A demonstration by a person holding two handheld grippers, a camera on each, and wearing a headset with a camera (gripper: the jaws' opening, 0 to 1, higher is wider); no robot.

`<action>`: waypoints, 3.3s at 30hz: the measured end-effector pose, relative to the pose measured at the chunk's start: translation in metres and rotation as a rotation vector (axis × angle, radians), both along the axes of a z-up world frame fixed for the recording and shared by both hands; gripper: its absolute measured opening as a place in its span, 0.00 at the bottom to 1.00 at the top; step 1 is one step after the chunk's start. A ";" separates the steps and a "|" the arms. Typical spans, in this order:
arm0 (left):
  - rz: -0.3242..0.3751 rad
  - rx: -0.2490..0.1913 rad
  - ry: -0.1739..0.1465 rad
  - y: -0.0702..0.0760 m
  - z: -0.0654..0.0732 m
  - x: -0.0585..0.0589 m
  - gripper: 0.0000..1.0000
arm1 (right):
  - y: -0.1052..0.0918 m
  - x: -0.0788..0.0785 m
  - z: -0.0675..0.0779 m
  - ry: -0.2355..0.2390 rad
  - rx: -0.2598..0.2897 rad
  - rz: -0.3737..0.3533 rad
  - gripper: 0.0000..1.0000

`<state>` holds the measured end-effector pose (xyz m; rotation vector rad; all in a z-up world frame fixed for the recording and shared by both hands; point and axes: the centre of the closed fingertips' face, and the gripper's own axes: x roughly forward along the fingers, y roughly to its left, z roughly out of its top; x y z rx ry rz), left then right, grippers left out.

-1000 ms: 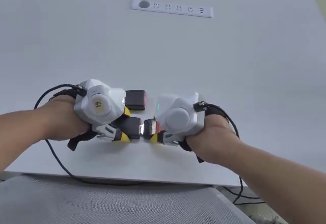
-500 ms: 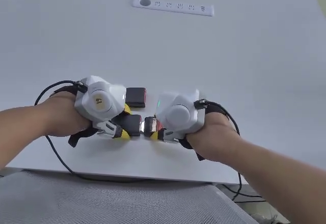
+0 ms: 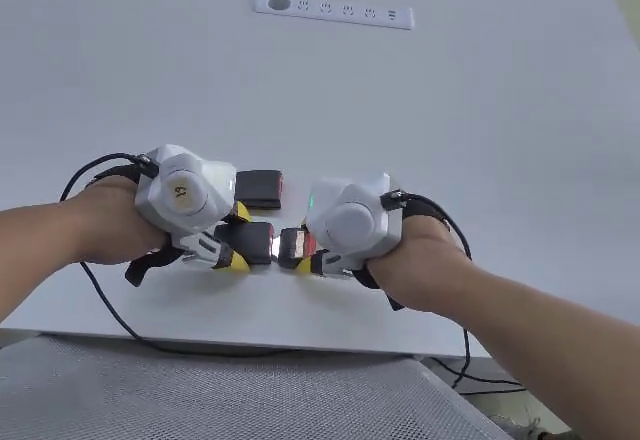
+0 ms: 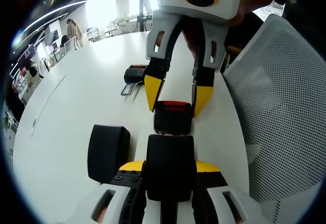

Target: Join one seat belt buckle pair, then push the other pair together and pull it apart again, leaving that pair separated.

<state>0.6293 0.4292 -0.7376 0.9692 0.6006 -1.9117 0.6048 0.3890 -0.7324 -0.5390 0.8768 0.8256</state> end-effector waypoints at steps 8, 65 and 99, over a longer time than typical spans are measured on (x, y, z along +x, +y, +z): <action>-0.004 0.002 -0.002 0.001 -0.003 0.002 0.33 | 0.000 0.000 0.000 0.000 0.007 0.003 0.26; 0.058 0.008 0.013 -0.003 0.012 -0.003 0.46 | 0.003 0.000 0.013 0.013 0.051 -0.015 0.30; 0.105 -0.055 -0.040 -0.044 0.038 0.044 0.49 | -0.083 0.018 0.030 -0.028 -0.013 -0.120 0.29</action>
